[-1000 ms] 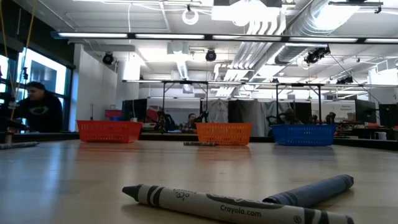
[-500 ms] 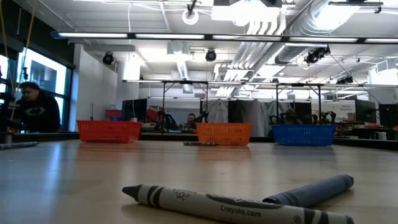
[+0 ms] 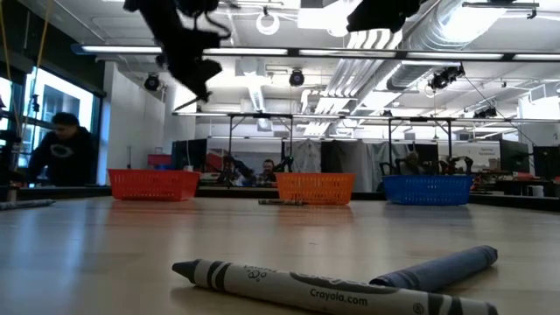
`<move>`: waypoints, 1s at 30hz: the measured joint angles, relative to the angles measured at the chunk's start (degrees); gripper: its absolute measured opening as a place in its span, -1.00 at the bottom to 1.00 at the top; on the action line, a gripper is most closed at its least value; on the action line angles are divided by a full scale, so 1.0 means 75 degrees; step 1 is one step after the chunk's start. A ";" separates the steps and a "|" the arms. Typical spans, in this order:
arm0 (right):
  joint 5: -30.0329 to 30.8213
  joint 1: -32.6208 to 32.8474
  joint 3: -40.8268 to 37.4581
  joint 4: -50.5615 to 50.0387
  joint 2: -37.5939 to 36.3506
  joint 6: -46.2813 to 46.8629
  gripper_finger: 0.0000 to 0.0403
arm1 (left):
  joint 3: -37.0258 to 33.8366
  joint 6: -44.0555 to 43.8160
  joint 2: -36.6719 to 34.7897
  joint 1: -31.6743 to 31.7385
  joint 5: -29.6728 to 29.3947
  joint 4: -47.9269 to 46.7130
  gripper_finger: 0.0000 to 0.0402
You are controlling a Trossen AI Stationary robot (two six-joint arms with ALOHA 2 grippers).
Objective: Sort crayons
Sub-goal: Put the gray crayon into the red bin
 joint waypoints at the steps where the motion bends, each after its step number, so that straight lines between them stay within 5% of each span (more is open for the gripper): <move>1: 0.0000 0.0000 0.0000 0.0015 0.0000 0.0011 -0.31 | 0.0000 -0.0159 0.0006 0.0268 0.0287 -0.0235 -0.97; 7: 0.0000 0.0000 0.0000 0.0016 0.0000 0.0144 -0.31 | 0.0000 -0.0697 0.0226 0.1519 0.2072 -0.1371 -0.96; 13: -0.0001 0.0000 0.0000 0.0016 0.0003 0.0199 -0.31 | -0.0380 -0.0841 0.0614 0.2100 0.2327 -0.1668 -0.96; 22: -0.0003 0.0000 0.0000 -0.0076 0.0023 0.0201 -0.31 | -0.1587 -0.1149 0.1013 0.2217 0.2703 -0.0266 -0.96; 30: -0.0005 0.0000 0.0000 -0.0097 0.0213 0.0342 -0.31 | -0.1649 -0.1093 0.1035 0.2211 0.2876 -0.0080 -0.96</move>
